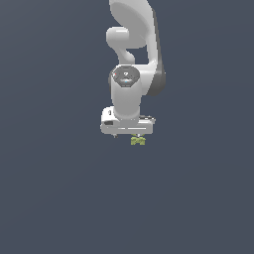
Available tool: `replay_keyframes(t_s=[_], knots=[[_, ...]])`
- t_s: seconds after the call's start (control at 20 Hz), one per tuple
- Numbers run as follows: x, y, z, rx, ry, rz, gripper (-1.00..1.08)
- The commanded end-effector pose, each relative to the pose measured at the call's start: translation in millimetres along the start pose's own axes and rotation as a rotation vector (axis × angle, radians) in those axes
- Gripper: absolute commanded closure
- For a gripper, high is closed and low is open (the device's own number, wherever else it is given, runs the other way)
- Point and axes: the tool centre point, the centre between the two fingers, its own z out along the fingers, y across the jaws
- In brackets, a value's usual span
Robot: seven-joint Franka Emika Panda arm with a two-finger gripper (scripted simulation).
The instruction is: Pick up the object and move it to a goal position.
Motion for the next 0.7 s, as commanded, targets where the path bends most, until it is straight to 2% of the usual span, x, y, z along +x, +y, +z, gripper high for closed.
replay_keyframes(t_s=[0.0, 0.4, 0.65], knots=[[0, 0, 0, 0.000, 0.000, 0.000, -0.92], [0, 28, 3, -0.002, -0.016, 0.075, -0.92], [0, 27, 3, -0.002, -0.016, 0.075, -0.92]])
